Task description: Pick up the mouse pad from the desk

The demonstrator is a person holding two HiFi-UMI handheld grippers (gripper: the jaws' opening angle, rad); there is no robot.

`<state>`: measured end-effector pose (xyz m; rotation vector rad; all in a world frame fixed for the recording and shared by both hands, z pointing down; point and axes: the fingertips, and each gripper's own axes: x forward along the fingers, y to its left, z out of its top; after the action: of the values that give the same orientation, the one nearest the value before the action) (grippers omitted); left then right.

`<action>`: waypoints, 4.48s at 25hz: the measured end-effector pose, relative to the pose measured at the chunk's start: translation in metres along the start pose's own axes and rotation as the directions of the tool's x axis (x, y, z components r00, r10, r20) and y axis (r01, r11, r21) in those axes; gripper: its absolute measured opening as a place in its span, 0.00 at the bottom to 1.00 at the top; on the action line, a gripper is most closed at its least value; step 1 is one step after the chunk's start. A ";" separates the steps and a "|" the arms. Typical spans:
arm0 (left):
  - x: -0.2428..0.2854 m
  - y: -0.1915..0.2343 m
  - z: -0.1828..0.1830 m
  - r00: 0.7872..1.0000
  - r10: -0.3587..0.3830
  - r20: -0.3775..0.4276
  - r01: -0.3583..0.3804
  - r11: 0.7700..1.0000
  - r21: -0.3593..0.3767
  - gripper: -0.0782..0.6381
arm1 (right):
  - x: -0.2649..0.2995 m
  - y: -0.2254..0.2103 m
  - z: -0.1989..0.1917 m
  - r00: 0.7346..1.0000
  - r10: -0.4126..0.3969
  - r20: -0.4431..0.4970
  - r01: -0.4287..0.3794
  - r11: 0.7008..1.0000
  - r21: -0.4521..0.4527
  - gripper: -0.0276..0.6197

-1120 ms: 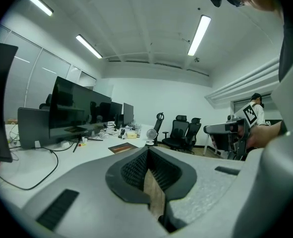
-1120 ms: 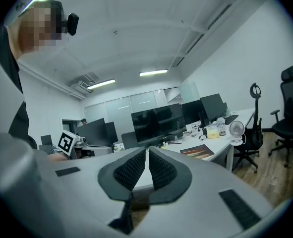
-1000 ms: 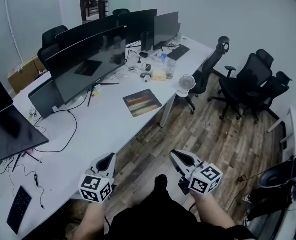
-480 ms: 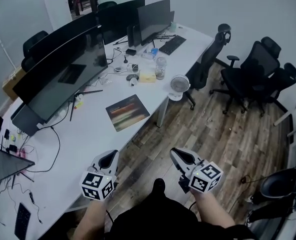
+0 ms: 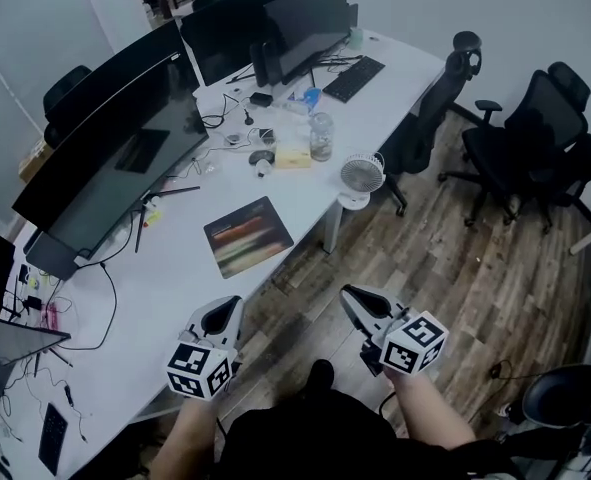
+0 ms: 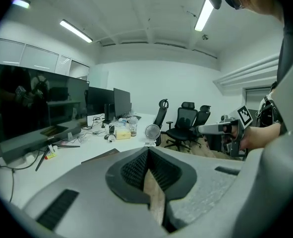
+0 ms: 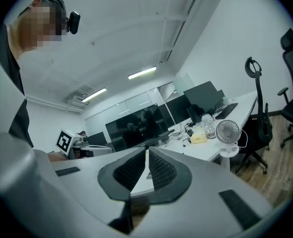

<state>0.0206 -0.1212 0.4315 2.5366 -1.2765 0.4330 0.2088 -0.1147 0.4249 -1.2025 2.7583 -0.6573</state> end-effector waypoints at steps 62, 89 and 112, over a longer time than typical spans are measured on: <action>0.187 0.199 -0.122 0.921 -0.156 -0.357 0.175 0.984 0.022 0.59 | 0.230 -0.072 -0.063 0.953 0.040 -0.299 -0.016 0.997 0.081 0.07; 0.258 0.189 -0.181 0.806 -0.230 -0.545 0.382 0.906 0.183 0.84 | 0.216 -0.087 -0.069 0.940 -0.047 -0.339 0.068 0.996 0.052 0.07; 0.263 0.197 -0.172 0.818 -0.274 -0.506 0.412 0.893 0.183 0.87 | 0.235 -0.087 -0.081 0.933 -0.021 -0.359 0.063 0.993 0.104 0.07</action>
<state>-0.0147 -0.3636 0.7098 2.5745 -0.5866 1.1308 0.0877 -0.3054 0.5597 -1.2270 2.9309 -1.1270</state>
